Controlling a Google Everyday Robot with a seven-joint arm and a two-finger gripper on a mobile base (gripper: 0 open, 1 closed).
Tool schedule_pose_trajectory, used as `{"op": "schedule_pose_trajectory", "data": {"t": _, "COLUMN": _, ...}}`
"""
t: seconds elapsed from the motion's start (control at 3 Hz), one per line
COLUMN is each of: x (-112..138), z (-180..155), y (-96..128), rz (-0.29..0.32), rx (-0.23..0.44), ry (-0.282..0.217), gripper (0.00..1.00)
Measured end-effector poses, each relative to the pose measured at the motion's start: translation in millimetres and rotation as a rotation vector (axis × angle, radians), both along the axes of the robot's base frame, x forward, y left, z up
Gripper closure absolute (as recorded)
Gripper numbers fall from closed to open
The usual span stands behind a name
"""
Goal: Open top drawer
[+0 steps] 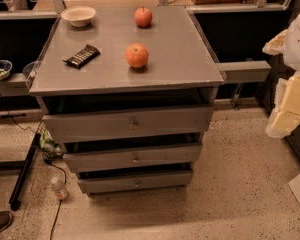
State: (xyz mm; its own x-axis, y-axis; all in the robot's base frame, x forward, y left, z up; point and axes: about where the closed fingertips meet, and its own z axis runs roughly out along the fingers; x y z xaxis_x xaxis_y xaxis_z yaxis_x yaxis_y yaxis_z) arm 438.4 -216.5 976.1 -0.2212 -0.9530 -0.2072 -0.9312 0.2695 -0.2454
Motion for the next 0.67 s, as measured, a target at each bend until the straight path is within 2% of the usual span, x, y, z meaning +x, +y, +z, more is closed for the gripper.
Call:
{"op": "schedule_pose_trajectory", "data": {"t": 0.33, "x": 2.7, "z": -0.5, "y": 1.8, "rz": 0.004, "rx": 0.007, "ry": -0.003, "gripper": 0.0}}
{"op": "schedule_pose_trajectory", "data": {"t": 0.67, "x": 23.3, "z": -8.8, "y": 11.1, "rz": 0.023, "rx": 0.034, "ry": -0.016, "gripper": 0.0}}
